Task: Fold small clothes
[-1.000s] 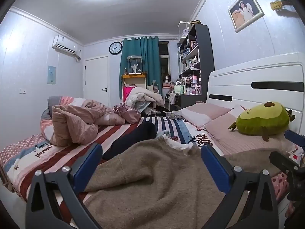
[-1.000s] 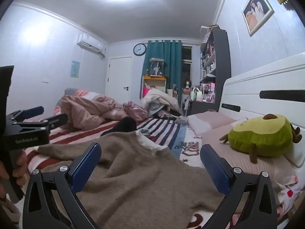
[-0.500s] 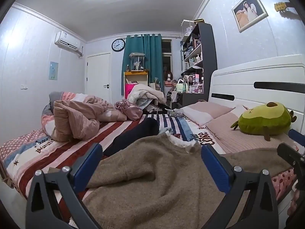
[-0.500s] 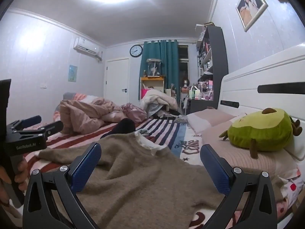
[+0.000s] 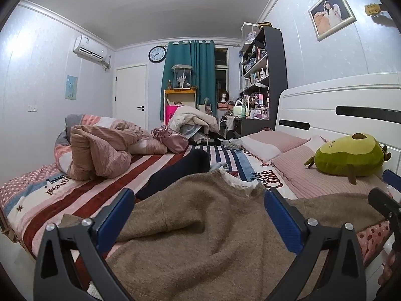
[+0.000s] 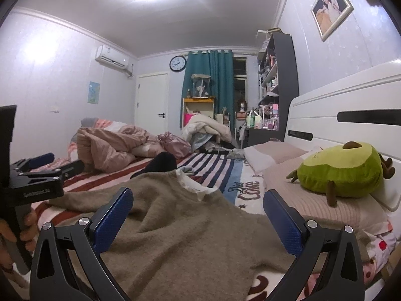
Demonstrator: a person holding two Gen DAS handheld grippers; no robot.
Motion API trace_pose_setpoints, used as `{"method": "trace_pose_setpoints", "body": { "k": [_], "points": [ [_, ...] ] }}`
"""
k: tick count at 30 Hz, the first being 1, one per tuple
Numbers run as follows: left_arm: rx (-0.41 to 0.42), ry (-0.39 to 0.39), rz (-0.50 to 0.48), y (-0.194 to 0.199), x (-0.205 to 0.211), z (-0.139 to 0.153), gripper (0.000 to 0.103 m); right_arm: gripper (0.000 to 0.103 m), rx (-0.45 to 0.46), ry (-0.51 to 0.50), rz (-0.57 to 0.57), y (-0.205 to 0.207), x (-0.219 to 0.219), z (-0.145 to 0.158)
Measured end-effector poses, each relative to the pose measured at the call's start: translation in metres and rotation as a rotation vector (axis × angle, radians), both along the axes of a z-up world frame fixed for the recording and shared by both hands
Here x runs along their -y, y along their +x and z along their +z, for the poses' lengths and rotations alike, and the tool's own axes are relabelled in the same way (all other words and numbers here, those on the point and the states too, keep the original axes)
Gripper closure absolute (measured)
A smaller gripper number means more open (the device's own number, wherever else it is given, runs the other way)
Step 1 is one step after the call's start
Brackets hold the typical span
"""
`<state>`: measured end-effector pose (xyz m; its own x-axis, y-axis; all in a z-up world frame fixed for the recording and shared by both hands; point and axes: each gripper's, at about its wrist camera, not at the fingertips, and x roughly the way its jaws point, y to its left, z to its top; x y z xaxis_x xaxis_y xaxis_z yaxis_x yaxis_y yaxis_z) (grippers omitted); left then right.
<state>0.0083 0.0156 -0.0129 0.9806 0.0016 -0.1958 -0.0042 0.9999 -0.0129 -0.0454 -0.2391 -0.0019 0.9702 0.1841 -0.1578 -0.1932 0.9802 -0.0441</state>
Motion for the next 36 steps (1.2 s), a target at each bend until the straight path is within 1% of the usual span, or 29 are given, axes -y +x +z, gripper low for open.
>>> {"method": "trace_pose_setpoints", "body": {
  "k": [2, 4, 6, 8, 12, 17, 21, 36],
  "points": [
    [0.001, -0.002, -0.002, 0.001, -0.001, 0.0, 0.001, 0.0, -0.006, 0.007, -0.02, -0.001, 0.0, 0.0],
    [0.006, -0.011, -0.014, 0.001, -0.001, -0.001, 0.001, 0.0, -0.036, 0.034, -0.042, 0.002, 0.003, -0.001],
    [0.001, -0.022, -0.027, 0.002, -0.001, -0.002, 0.001, 0.0, -0.079, 0.085, -0.018, 0.008, 0.009, -0.003],
    [-0.001, -0.018, -0.034, 0.003, 0.001, -0.003, 0.001, 0.0, -0.097, 0.119, 0.007, 0.009, 0.014, -0.004],
    [-0.005, -0.008, -0.034, 0.003, 0.002, -0.005, 0.001, 0.0, -0.103, 0.107, -0.014, 0.01, 0.015, -0.005],
    [-0.029, -0.033, -0.056, 0.007, 0.004, -0.007, 0.001, 0.0, -0.131, 0.144, 0.01, 0.013, 0.016, -0.007],
    [-0.031, -0.032, -0.057, 0.007, 0.005, -0.007, 0.001, 0.0, -0.132, 0.128, 0.006, 0.013, 0.015, -0.007],
    [-0.04, -0.034, -0.057, 0.007, 0.007, -0.009, 0.001, 0.0, -0.132, 0.13, 0.002, 0.013, 0.017, -0.009]
  ]
}}
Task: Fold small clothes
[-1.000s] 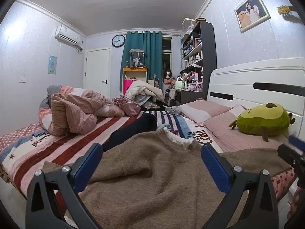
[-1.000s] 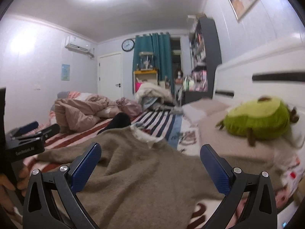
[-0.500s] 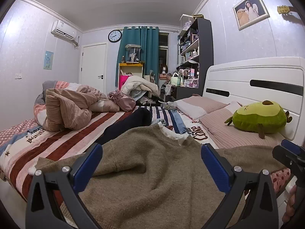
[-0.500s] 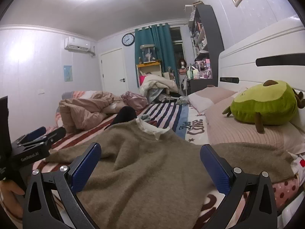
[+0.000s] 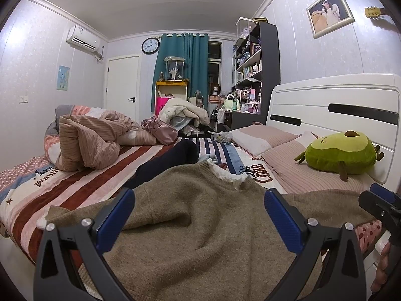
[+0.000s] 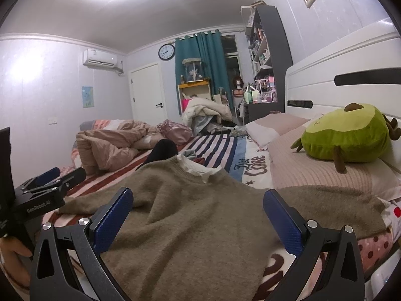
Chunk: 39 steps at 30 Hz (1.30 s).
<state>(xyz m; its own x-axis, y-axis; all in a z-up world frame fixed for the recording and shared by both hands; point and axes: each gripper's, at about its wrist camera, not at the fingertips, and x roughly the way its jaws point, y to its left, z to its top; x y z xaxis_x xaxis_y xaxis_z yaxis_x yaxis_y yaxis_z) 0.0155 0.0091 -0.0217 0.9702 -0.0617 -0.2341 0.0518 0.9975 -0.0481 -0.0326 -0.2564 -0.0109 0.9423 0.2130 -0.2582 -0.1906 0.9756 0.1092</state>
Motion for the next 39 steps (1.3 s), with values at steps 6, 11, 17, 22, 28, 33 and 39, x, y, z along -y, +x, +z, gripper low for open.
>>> {"method": "trace_pose_setpoints", "body": {
  "k": [6, 11, 17, 22, 28, 33, 39],
  "points": [
    [-0.015, -0.003, -0.002, 0.004, -0.004, -0.003, 0.001, 0.0, -0.008, -0.003, 0.029, 0.001, -0.005, -0.005],
    [-0.036, -0.004, 0.014, 0.008, -0.019, -0.009, 0.001, 0.0, -0.044, 0.015, 0.086, 0.009, -0.019, -0.012],
    [-0.09, -0.033, 0.064, 0.019, -0.058, -0.025, 0.001, 0.0, -0.072, -0.04, 0.067, 0.03, -0.046, -0.021],
    [-0.188, -0.107, 0.163, 0.039, -0.132, -0.058, 0.001, 0.0, -0.153, -0.053, 0.072, 0.057, -0.063, -0.04],
    [-0.314, -0.131, 0.318, 0.065, -0.222, -0.105, 0.001, 0.0, -0.212, -0.097, 0.076, 0.084, -0.081, -0.055],
    [-0.4, -0.223, 0.393, 0.092, -0.286, -0.142, 0.001, 0.0, -0.244, -0.115, 0.081, 0.104, -0.093, -0.063],
    [-0.472, -0.402, 0.42, 0.123, -0.343, -0.18, 0.001, 0.0, -0.276, -0.126, 0.084, 0.121, -0.1, -0.074]
  ]
}}
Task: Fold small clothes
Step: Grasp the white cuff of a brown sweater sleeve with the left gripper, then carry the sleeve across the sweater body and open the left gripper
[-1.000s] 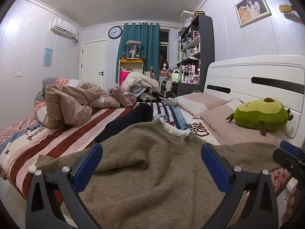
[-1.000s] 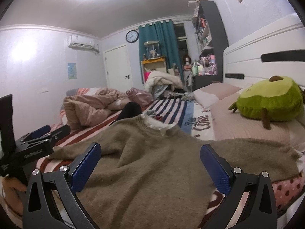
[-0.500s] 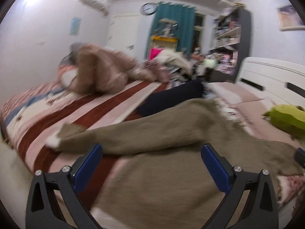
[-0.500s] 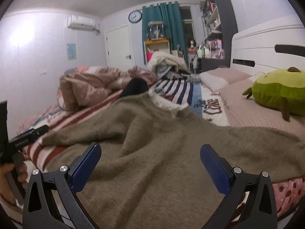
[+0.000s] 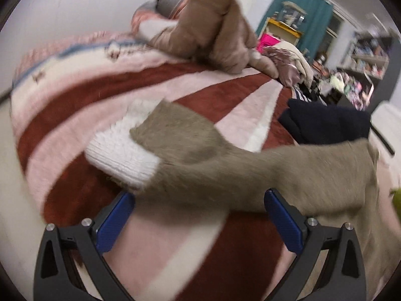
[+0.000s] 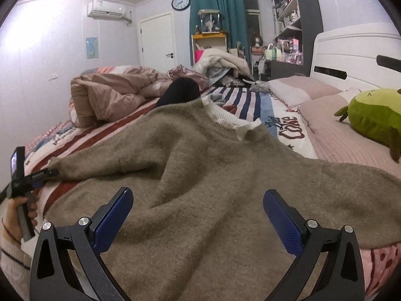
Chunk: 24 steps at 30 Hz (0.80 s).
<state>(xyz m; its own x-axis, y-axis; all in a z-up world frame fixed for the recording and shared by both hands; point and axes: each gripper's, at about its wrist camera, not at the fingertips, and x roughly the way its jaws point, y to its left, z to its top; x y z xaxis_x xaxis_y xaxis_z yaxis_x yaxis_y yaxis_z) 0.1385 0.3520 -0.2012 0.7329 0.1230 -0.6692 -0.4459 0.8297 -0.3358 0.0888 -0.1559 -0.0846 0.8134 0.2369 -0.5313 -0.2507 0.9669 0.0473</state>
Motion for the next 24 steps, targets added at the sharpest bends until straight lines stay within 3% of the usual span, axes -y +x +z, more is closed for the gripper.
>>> {"method": "trace_pose_setpoints", "body": {
  "k": [3, 4, 8, 18, 21, 24],
  "points": [
    [0.006, 0.013, -0.002, 0.012, -0.006, -0.004, 0.001, 0.0, -0.021, -0.001, -0.01, 0.007, 0.002, -0.007],
    [0.009, 0.02, -0.006, 0.014, -0.007, -0.003, 0.009, 0.0, -0.026, 0.001, -0.01, 0.008, 0.002, -0.008],
    [0.046, -0.04, -0.088, 0.026, -0.001, 0.004, 0.093, 0.0, -0.034, 0.01, -0.017, 0.011, 0.005, -0.01],
    [0.24, 0.121, -0.194, -0.006, 0.072, 0.105, 0.096, 0.0, -0.002, 0.066, -0.025, -0.003, 0.026, -0.002],
    [0.293, 0.171, -0.286, -0.017, 0.12, 0.139, 0.096, 0.0, 0.015, 0.09, -0.024, -0.012, 0.035, 0.002],
    [0.326, 0.156, -0.42, -0.015, 0.171, 0.157, 0.096, 0.0, 0.031, 0.108, -0.028, -0.022, 0.049, 0.006]
  ]
}}
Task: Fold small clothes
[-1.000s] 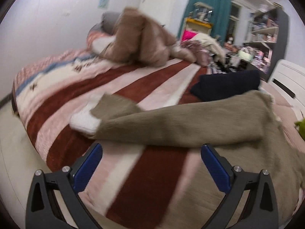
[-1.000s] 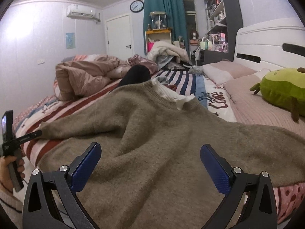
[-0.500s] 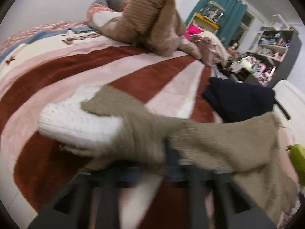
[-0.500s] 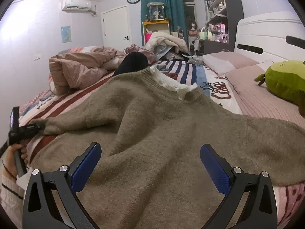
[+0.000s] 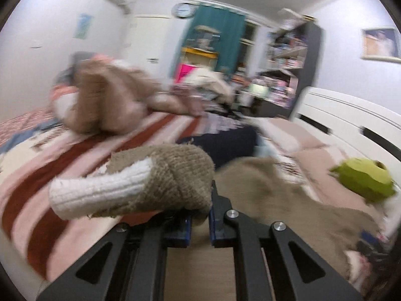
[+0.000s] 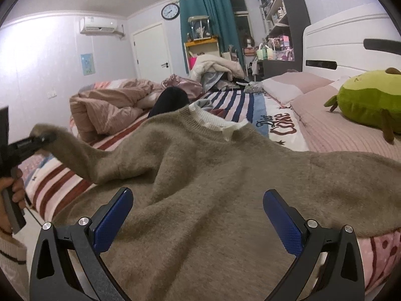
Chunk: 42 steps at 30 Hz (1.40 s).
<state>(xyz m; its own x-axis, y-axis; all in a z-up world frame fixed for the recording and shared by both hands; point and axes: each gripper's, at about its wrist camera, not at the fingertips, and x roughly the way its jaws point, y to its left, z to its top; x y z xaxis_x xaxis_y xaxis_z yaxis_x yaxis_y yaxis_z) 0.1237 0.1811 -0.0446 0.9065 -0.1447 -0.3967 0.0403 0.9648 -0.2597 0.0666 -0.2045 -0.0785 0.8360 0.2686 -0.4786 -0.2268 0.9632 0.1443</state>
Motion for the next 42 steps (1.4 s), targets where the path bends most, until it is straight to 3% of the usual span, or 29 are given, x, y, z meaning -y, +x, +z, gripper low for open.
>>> {"method": "trace_pose_setpoints", "body": {
  "k": [5, 9, 12, 14, 15, 16, 17, 20, 22, 25, 29, 31, 33, 34, 35, 36, 38, 39, 40, 41, 42],
  "points": [
    [-0.032, 0.042, -0.202, 0.015, 0.095, -0.004, 0.095, 0.0, 0.029, 0.029, -0.034, -0.021, 0.031, 0.005],
    [-0.16, 0.007, -0.429, 0.03, 0.164, -0.043, 0.089, 0.0, 0.033, 0.029, -0.093, -0.036, 0.064, 0.003],
    [-0.25, 0.0, -0.519, 0.033, 0.19, -0.07, 0.076, 0.0, 0.019, 0.036, -0.13, -0.042, 0.084, 0.0],
    [-0.237, -0.014, -0.551, 0.02, 0.193, -0.071, 0.048, 0.0, 0.01, 0.036, -0.15, -0.045, 0.095, -0.003],
    [-0.208, -0.019, -0.553, 0.012, 0.189, -0.066, 0.04, 0.0, 0.004, 0.034, -0.155, -0.046, 0.097, -0.004],
    [-0.18, -0.024, -0.55, 0.004, 0.183, -0.062, 0.029, 0.0, -0.004, 0.032, -0.153, -0.045, 0.099, -0.006],
    [-0.156, -0.03, -0.545, -0.004, 0.178, -0.056, 0.025, 0.0, -0.01, 0.031, -0.146, -0.044, 0.098, -0.008],
    [-0.113, -0.028, -0.465, -0.022, 0.148, -0.044, 0.021, 0.0, -0.032, 0.04, -0.098, -0.038, 0.088, -0.012],
    [-0.108, 0.034, -0.343, -0.031, 0.115, -0.047, 0.018, 0.0, -0.048, 0.044, -0.044, -0.031, 0.075, -0.016],
    [-0.162, 0.146, -0.124, -0.032, 0.051, -0.063, 0.018, 0.0, -0.088, 0.042, 0.031, -0.011, 0.054, -0.027],
    [-0.294, 0.246, 0.05, -0.02, -0.015, -0.104, 0.018, 0.0, -0.169, 0.035, 0.104, 0.027, 0.029, -0.051],
    [-0.366, 0.222, 0.055, -0.016, -0.036, -0.127, 0.018, 0.0, -0.206, 0.044, 0.13, 0.045, 0.021, -0.063],
    [-0.392, 0.151, 0.013, -0.016, -0.045, -0.143, 0.02, 0.0, -0.261, 0.066, 0.158, 0.068, 0.014, -0.077],
    [-0.392, 0.117, -0.004, -0.017, -0.045, -0.146, 0.032, 0.0, -0.288, 0.075, 0.159, 0.079, 0.011, -0.083],
    [-0.387, 0.076, -0.027, -0.019, -0.045, -0.148, 0.044, 0.012, -0.305, 0.082, 0.157, 0.087, 0.01, -0.086],
    [-0.378, 0.075, -0.027, -0.022, -0.041, -0.147, 0.047, 0.021, -0.32, 0.091, 0.152, 0.095, 0.009, -0.088],
    [-0.37, 0.091, -0.049, -0.025, -0.028, -0.144, 0.077, 0.056, -0.336, 0.088, 0.135, 0.107, 0.008, -0.087],
    [-0.36, 0.088, -0.056, -0.03, -0.023, -0.14, 0.085, 0.066, -0.327, 0.072, 0.122, 0.112, 0.008, -0.082],
    [-0.354, 0.075, -0.055, -0.035, -0.022, -0.137, 0.089, 0.088, -0.314, 0.06, 0.115, 0.115, 0.008, -0.077],
    [-0.354, 0.063, -0.058, -0.039, -0.021, -0.137, 0.091, 0.097, -0.297, 0.046, 0.107, 0.118, 0.009, -0.071],
    [-0.358, 0.037, -0.066, -0.045, -0.021, -0.136, 0.091, 0.097, -0.277, 0.055, 0.107, 0.12, 0.012, -0.064]
  ]
}}
